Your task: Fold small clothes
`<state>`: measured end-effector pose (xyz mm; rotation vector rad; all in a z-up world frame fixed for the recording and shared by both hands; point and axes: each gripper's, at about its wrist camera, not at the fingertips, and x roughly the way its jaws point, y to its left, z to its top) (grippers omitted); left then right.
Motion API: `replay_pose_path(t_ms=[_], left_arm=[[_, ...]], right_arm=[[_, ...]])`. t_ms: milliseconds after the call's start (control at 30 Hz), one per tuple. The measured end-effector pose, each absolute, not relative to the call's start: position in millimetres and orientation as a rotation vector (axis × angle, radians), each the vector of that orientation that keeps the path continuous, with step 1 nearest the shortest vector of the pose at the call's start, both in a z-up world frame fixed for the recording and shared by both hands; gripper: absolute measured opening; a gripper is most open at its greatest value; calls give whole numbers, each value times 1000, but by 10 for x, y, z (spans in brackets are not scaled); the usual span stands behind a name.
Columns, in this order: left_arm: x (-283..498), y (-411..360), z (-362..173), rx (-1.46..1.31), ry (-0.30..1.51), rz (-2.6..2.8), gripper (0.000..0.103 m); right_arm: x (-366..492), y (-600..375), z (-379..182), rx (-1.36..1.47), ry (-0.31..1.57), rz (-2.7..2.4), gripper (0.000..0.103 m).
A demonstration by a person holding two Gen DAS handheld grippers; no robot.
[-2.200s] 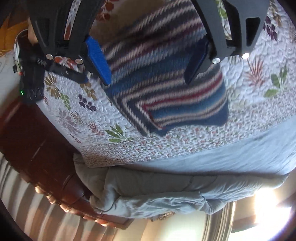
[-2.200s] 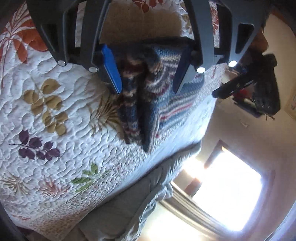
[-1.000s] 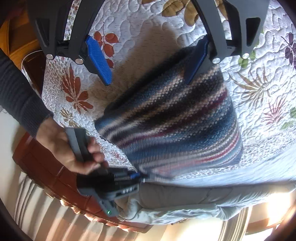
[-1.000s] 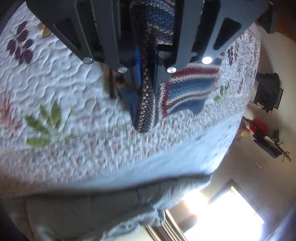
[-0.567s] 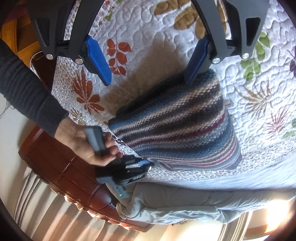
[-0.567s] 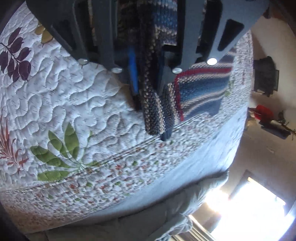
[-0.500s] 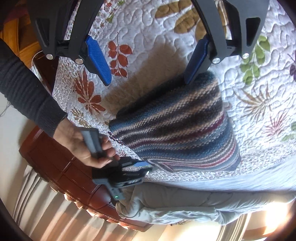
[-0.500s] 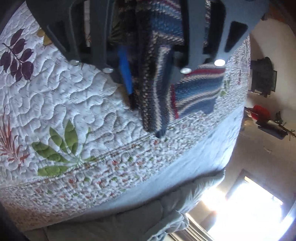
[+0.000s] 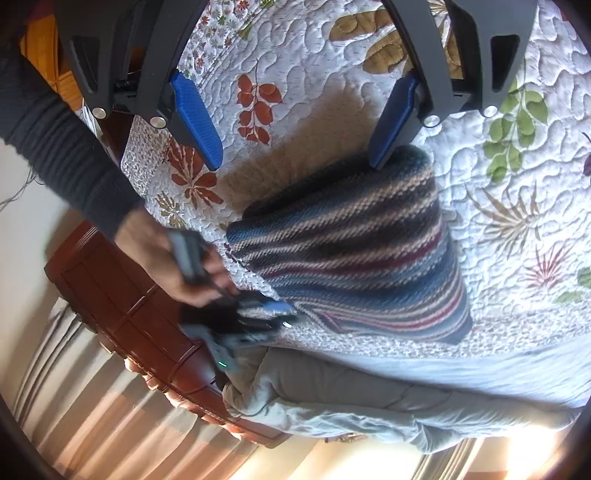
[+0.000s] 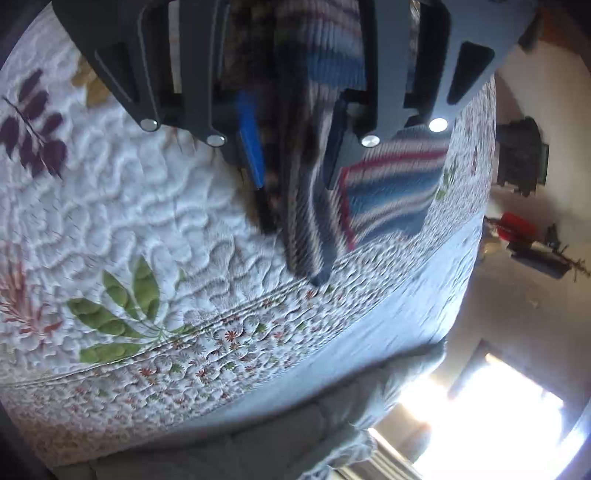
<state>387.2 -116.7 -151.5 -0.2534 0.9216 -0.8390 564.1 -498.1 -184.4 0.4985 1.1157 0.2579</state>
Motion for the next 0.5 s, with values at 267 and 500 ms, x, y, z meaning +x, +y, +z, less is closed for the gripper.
replay_pose_path(t_ms=[267, 500], left_arm=[[4004, -1165, -1390, -309, 866, -842, 82], [4257, -1232, -1738, -385, 1051, -772, 83]], right_arm=[[4644, -5106, -2010, 606, 1162, 317, 46], [4460, -4974, -2262, 577, 1212, 312, 23]])
